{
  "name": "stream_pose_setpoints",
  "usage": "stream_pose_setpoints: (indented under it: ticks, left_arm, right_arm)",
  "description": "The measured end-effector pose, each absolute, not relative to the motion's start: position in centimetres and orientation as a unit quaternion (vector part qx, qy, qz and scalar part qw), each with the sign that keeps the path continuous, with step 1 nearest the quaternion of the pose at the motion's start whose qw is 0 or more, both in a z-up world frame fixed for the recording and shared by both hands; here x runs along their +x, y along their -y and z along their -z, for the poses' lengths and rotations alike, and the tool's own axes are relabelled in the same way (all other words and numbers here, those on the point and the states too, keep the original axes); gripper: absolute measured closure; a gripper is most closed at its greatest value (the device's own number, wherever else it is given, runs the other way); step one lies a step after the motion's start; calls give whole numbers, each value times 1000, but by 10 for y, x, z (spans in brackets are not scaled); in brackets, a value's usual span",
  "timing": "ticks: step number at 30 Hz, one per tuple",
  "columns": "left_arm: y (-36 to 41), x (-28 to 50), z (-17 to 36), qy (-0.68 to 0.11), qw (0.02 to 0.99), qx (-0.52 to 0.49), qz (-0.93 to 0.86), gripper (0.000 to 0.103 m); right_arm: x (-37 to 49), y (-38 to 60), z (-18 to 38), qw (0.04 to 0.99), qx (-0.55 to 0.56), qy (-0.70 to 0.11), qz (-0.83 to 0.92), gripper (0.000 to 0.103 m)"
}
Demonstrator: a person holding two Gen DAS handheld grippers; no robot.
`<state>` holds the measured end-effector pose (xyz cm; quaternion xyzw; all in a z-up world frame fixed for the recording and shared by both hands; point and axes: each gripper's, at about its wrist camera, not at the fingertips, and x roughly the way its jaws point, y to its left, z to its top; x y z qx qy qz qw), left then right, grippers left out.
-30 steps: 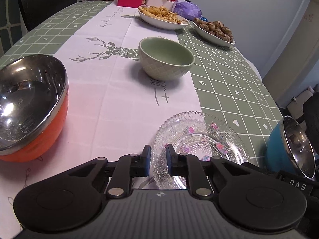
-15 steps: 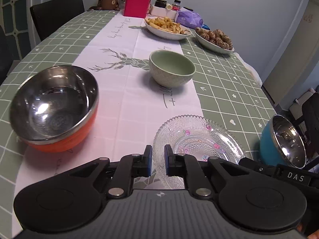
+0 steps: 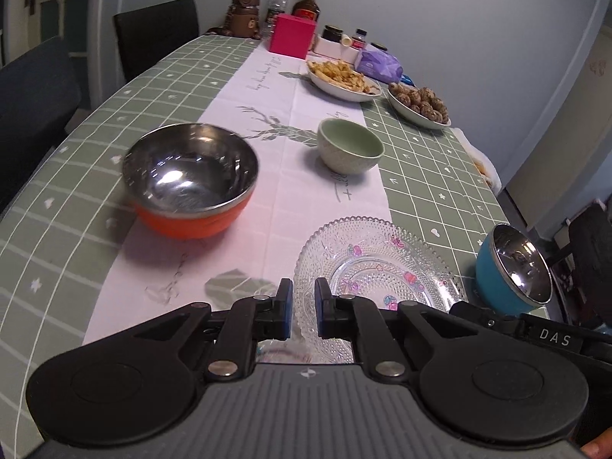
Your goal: Organize plates and bowls
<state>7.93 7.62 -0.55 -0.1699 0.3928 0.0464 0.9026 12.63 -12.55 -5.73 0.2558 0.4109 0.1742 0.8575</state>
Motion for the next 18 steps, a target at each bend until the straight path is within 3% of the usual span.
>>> stream_pose_setpoints:
  ticks: [18]
  left_arm:
    - [-106,3,25,-381,896,-212,-82,91]
  right_arm:
    - [83,89,63,845,192,-442,-230,97]
